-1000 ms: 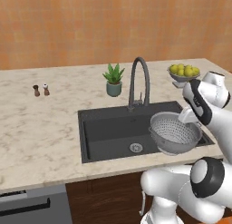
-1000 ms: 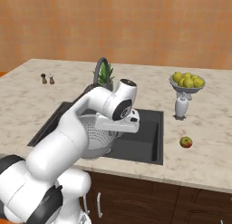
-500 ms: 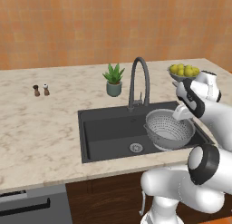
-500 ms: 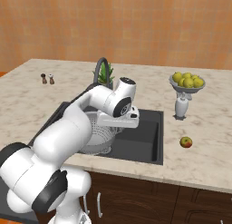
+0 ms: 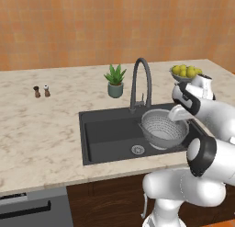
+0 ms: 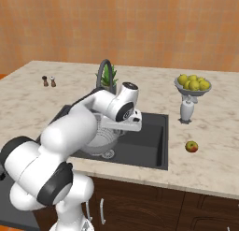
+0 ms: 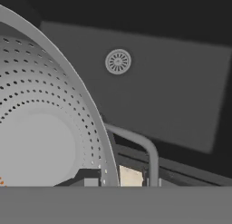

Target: Put the colander in the sink, put the apple in the colander, and turn on the sink faucet and pour water over the colander.

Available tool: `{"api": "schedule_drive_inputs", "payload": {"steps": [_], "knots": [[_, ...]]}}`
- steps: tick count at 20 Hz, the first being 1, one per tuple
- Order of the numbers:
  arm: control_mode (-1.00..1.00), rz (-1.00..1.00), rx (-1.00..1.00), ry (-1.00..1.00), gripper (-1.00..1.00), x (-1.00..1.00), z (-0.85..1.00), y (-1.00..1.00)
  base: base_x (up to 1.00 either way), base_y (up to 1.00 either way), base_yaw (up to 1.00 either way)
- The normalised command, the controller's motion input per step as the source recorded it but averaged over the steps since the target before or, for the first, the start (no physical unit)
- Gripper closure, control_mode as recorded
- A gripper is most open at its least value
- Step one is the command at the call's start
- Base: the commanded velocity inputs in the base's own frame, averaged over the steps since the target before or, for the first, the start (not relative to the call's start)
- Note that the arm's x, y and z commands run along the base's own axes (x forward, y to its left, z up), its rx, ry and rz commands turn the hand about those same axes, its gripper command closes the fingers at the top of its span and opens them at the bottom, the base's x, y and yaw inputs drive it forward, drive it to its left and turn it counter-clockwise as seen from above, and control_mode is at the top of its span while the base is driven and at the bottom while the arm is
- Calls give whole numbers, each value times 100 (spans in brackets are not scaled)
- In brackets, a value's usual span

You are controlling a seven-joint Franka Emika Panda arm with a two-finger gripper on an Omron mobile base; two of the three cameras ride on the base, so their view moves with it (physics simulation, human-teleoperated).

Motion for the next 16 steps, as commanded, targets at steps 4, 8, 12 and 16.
{"api": "schedule_drive_inputs", "payload": {"steps": [4,8,12,16], "knots": [[-100,-7,0,-2,100,14,-31,15,0,0,0],[-100,0,0,0,100,13,-21,2,0,0,0],[-100,0,0,0,100,27,-14,0,0,0,0],[-100,-1,0,0,100,26,-18,0,0,0,0]]}}
